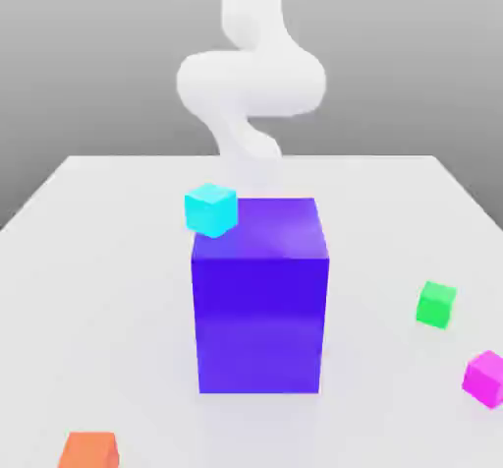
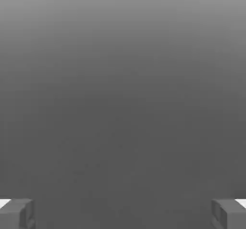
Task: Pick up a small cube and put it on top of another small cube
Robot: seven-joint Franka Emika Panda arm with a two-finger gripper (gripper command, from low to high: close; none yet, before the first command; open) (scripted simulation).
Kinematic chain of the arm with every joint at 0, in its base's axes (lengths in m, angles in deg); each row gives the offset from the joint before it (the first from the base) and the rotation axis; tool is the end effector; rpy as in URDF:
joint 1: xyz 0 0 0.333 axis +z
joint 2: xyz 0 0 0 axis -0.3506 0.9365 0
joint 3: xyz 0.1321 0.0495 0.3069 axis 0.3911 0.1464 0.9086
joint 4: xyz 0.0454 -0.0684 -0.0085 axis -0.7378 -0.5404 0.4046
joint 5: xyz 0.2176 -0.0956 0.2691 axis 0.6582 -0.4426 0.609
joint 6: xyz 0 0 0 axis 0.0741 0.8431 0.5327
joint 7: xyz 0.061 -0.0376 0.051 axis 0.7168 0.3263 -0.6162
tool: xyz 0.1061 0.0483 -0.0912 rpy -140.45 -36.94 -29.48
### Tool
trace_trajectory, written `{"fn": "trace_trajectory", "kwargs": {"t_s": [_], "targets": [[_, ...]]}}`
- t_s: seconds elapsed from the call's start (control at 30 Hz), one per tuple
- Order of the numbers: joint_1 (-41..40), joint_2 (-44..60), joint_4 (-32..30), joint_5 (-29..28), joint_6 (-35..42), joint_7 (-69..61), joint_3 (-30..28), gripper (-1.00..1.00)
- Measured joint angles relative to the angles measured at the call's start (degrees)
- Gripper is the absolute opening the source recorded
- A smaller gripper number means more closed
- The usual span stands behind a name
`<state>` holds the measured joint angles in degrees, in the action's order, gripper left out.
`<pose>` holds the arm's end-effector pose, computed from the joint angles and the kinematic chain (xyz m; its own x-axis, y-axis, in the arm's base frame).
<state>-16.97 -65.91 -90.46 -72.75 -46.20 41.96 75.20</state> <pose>0.3547 0.0181 0.6681 0.6029 -0.6094 0.5149 -0.4274 -0.7917 -0.4365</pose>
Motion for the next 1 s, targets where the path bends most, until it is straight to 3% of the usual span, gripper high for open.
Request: {"fn": "trace_trajectory", "kwargs": {"t_s": [0.37, 0.67, 1.0], "targets": [[14.56, 20.43, -2.0, 1.38, -7.49, -28.07, -1.14, 0.0], [23.27, 36.89, -3.6, 2.6, -13.49, -50.76, 1.66, 0.0], [29.13, 55.21, -5.4, -2.86, -20.19, -71.09, 6.58, 0.0]]}}
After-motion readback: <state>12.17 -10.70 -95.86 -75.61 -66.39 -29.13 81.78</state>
